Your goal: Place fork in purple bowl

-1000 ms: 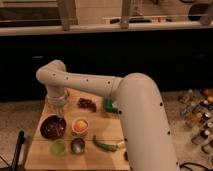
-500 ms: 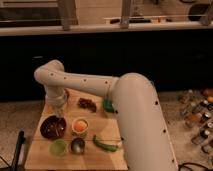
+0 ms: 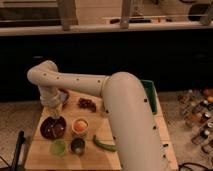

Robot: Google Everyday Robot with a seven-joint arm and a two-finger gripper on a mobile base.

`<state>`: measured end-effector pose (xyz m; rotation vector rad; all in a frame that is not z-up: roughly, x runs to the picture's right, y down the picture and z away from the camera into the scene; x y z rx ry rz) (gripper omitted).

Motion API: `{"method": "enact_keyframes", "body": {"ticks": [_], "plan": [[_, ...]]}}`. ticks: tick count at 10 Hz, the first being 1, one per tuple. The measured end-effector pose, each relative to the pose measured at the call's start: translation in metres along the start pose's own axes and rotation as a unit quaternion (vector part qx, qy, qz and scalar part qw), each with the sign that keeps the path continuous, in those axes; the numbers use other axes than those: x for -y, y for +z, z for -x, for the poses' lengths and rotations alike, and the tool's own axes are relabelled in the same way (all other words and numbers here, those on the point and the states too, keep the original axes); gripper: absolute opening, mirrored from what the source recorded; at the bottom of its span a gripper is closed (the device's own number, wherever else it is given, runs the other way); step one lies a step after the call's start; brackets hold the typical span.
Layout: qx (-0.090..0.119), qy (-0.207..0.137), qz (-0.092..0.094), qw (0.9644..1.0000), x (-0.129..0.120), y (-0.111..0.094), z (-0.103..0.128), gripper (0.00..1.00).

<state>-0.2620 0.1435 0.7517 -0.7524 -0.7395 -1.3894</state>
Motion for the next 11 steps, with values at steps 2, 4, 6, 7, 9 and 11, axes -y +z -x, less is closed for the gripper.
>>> {"method": "enact_keyframes", "body": {"ticks": [2, 4, 6, 7, 9, 11], "plan": [[0.007, -0.014, 0.002, 0.9999, 0.005, 0.003, 0.0, 0.02], [0.014, -0.027, 0.004, 0.9995, 0.011, 0.007, 0.0, 0.02], [0.02, -0.041, 0.007, 0.9989, 0.016, 0.009, 0.001, 0.02], [0.024, -0.05, 0.009, 0.9984, 0.021, 0.011, 0.002, 0.02], [0.029, -0.065, 0.012, 0.9974, 0.027, 0.014, 0.005, 0.02], [0.034, -0.071, 0.014, 0.9968, 0.028, 0.016, 0.005, 0.02]]}}
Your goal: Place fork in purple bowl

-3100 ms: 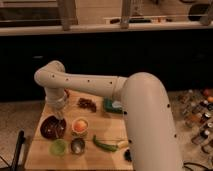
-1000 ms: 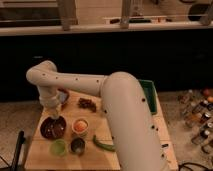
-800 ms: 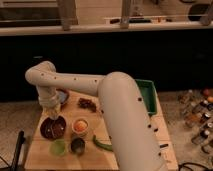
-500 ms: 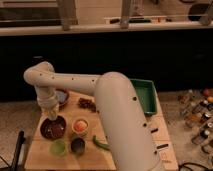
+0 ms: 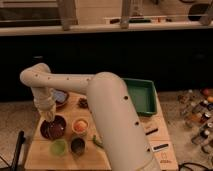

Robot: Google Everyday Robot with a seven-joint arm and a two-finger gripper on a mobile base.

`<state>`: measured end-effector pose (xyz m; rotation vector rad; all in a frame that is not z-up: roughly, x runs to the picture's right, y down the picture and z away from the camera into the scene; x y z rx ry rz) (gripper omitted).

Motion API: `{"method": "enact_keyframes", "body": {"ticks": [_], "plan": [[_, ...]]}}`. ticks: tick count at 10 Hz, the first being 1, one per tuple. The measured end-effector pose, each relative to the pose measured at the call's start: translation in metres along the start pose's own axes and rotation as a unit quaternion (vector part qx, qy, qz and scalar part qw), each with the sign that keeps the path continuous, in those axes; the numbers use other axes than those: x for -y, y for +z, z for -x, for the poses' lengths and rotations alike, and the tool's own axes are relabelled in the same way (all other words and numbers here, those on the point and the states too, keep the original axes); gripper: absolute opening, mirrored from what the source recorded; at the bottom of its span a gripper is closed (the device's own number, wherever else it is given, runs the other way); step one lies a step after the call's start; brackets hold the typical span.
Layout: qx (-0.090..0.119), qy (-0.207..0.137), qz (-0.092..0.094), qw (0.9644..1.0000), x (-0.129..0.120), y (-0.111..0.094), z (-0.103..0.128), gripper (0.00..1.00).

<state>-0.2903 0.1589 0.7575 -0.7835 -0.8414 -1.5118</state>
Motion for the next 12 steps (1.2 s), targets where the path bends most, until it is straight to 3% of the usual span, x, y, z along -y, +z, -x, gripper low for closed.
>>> {"method": "enact_keyframes", "body": {"ticks": [7, 9, 12], "plan": [[0.008, -0.004, -0.002, 1.0, -0.0003, 0.004, 0.0003, 0.03], [0.013, -0.003, -0.003, 0.9999, -0.0022, 0.0045, -0.0004, 0.18], [0.02, -0.004, -0.001, 0.9998, -0.0022, 0.0064, 0.0002, 0.48]]}}
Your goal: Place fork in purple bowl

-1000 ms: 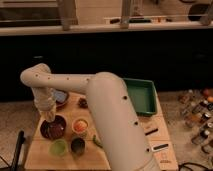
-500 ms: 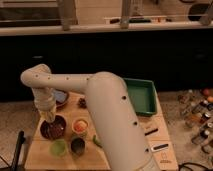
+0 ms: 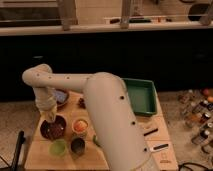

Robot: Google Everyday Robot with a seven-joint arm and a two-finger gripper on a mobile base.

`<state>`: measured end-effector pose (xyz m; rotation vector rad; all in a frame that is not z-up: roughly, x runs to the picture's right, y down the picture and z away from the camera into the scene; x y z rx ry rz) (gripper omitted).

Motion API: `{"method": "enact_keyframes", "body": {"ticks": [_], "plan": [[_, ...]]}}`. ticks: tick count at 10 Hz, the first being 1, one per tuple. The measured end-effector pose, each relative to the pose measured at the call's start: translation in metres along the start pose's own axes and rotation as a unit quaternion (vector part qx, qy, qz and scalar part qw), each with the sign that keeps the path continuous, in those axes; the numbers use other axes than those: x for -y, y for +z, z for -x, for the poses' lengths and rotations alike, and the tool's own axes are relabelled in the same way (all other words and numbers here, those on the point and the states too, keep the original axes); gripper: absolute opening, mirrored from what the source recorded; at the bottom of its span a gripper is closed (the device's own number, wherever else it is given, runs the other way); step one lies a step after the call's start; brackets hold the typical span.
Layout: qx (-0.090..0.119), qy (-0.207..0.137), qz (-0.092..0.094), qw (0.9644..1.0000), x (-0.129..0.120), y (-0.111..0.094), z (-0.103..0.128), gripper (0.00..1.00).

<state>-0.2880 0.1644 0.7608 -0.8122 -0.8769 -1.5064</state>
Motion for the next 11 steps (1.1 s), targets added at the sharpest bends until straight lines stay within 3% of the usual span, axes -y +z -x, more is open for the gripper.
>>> {"method": "enact_keyframes", "body": {"ticks": [3, 4, 11], "plan": [[-0.002, 0.003, -0.001, 1.0, -0.0013, 0.0007, -0.0006, 0.77], [-0.002, 0.003, -0.002, 1.0, -0.0012, 0.0009, -0.0004, 0.8], [-0.002, -0.001, -0.003, 1.0, 0.0003, 0.0026, -0.0003, 0.8]]}}
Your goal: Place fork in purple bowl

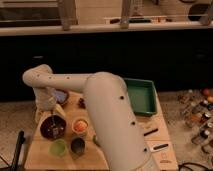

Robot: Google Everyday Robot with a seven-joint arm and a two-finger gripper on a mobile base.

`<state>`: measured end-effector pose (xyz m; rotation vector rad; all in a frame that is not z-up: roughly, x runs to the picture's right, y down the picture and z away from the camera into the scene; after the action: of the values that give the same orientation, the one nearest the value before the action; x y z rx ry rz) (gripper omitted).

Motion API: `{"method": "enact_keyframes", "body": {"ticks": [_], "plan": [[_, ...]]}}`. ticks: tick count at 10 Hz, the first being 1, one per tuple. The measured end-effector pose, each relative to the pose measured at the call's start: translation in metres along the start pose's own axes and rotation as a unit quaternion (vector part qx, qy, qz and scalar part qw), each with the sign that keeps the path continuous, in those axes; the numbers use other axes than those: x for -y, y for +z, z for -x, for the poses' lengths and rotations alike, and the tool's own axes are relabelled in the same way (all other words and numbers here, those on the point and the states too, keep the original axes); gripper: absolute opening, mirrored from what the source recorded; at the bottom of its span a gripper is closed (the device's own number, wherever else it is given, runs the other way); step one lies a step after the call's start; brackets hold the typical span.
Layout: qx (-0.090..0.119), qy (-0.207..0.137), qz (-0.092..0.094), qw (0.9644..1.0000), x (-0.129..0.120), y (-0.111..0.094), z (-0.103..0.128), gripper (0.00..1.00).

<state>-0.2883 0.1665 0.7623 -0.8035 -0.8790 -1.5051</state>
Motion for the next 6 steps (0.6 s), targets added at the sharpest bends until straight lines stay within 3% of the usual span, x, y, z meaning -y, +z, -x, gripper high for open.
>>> {"method": "enact_keyframes", "body": {"ticks": [6], "plan": [[-0.018, -0.005, -0.005, 0.9998, -0.0013, -0.0017, 0.0026, 0.8]]}}
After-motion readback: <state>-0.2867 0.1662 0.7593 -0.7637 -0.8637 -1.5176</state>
